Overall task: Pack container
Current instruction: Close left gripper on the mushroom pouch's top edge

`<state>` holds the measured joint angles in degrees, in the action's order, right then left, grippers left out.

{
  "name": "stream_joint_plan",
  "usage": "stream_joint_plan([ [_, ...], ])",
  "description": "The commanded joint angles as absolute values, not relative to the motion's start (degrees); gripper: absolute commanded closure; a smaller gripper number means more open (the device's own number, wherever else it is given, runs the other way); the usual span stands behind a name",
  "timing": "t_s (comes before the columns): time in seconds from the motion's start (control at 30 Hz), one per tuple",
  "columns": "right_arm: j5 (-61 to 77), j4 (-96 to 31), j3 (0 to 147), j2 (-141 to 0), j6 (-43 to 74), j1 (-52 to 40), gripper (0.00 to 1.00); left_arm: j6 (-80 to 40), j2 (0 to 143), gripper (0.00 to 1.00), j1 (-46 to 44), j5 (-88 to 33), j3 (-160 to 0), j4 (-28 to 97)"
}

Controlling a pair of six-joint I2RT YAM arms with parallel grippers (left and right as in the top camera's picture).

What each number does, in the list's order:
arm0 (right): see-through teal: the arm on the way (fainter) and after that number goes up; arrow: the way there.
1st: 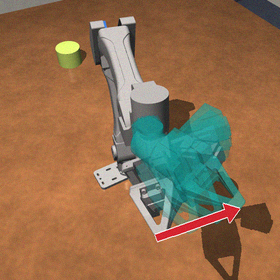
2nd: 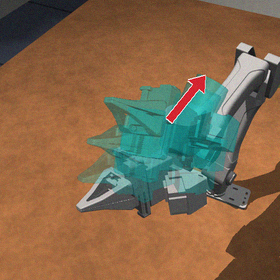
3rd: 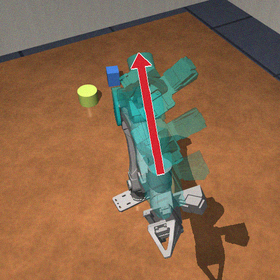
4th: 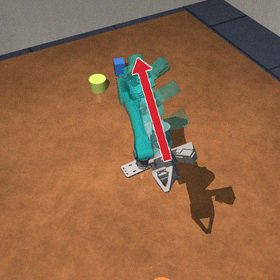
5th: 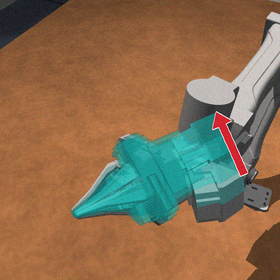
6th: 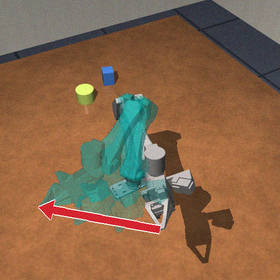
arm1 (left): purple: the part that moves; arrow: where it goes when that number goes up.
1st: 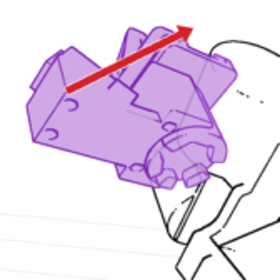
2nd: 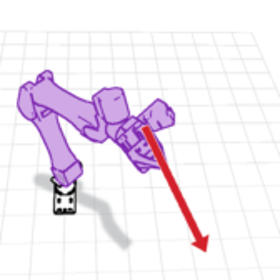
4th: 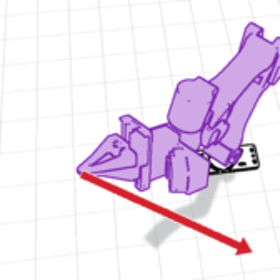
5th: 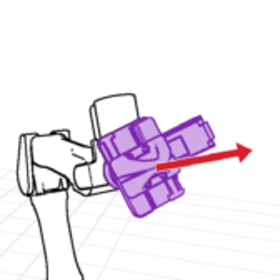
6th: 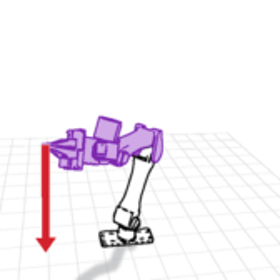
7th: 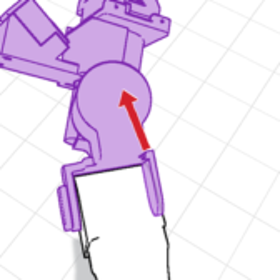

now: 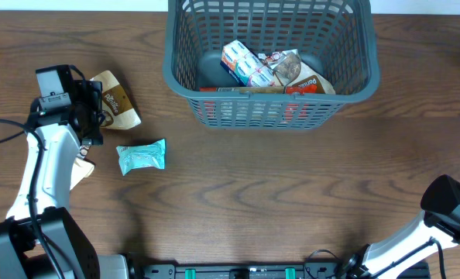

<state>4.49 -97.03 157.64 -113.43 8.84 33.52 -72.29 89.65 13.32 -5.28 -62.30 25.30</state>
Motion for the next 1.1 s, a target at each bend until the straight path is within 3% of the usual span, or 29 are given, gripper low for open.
stream_joint_plan([
  [0.0, 4.93, -97.14, 157.32, -113.58, 9.82, 33.67, 0.01, -78.17, 89.65, 0.01, 13.30, -1.98, -63.37, 25.50],
  [0.47, 4.95, -97.14, 157.32, -113.58, 9.82, 33.67, 0.01, -90.35, 89.65, 0.01, 13.32, 1.89, -64.23, 28.23],
  [1.07, 4.93, -97.14, 157.32, -113.58, 9.82, 33.67, 0.01, -91.15, 94.32, 0.01, 13.30, 9.72, -66.39, 33.19],
])
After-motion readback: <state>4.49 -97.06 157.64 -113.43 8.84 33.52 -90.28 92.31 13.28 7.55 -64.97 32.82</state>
